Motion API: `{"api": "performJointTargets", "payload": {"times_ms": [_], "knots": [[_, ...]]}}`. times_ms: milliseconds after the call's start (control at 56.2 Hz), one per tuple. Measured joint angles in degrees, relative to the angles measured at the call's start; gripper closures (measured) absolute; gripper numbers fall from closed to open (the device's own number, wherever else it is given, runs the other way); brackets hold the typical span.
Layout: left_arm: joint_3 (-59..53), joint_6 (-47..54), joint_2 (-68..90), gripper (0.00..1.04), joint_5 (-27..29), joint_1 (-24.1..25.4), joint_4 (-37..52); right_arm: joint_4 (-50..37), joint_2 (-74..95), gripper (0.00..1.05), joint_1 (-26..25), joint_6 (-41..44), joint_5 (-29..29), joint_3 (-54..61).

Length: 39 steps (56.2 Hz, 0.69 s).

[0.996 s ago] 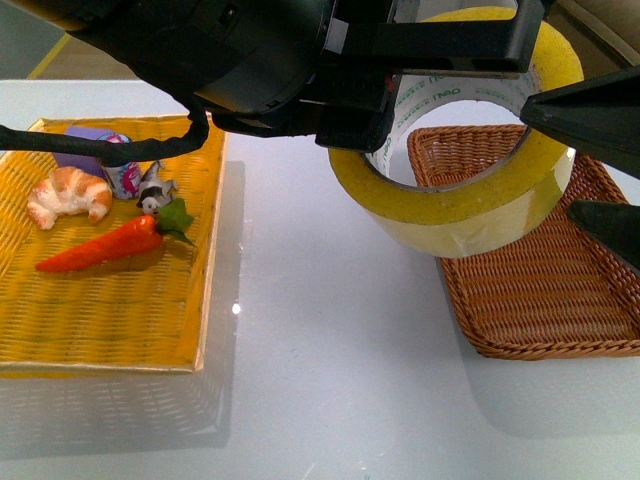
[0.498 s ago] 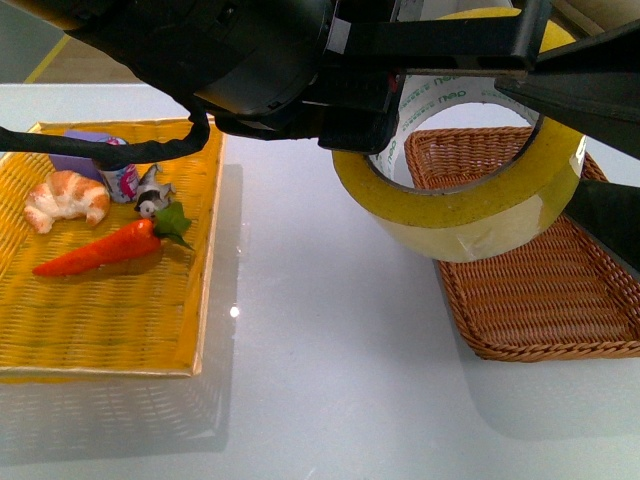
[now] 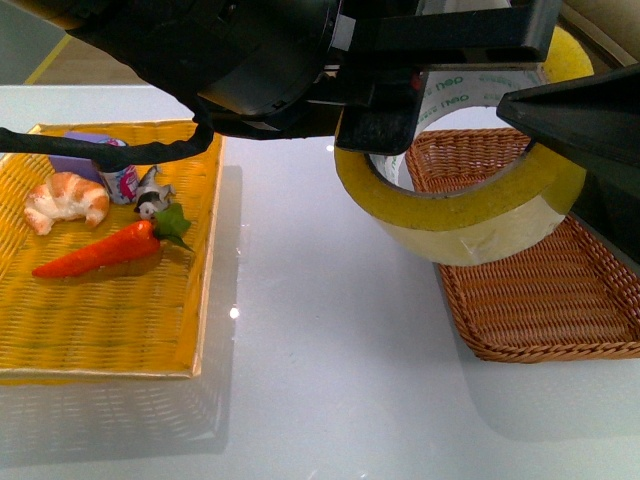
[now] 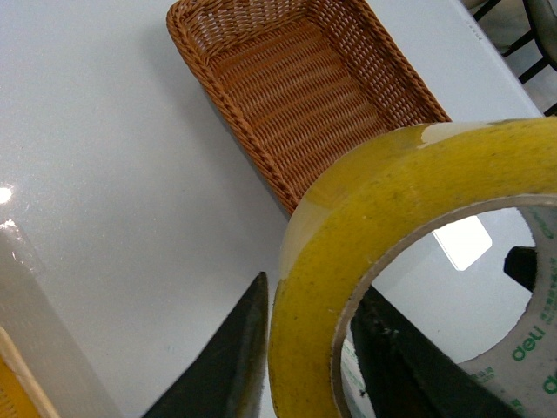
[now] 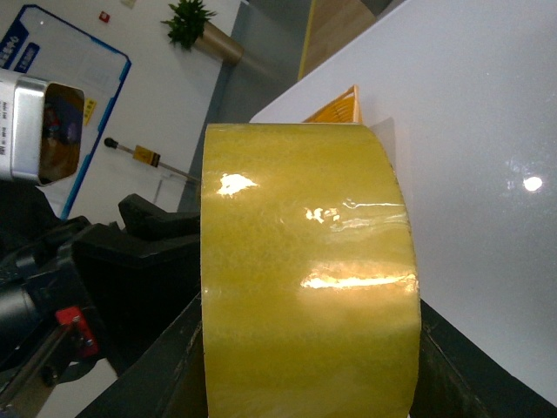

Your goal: Move tape to another basket

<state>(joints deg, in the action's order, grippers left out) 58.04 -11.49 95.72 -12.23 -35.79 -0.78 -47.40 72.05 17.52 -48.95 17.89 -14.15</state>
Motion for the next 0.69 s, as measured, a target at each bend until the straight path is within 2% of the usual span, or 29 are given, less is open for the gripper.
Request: {"api": "performJointTargets", "payload": {"times_ms": [53,409,694], "knots": [[0.0,-0.04,-0.04,0.59,-0.02,0.0,0.0,-0.46,0.17,0.57,-0.02,-0.13,-0.09,0.37],[-0.04,-0.2,-1.9,0.07,-0.33,-0.02,0.02,-2.73,0.46,0.57,-2.19,-1.92,-0.04,1.38],[-3.02,-0.46,-7.67,0.09,-0.57,1.64,3.67,-3.65,1.03,0.57,-3.32,-2.78,-0.04,2.03]]}}
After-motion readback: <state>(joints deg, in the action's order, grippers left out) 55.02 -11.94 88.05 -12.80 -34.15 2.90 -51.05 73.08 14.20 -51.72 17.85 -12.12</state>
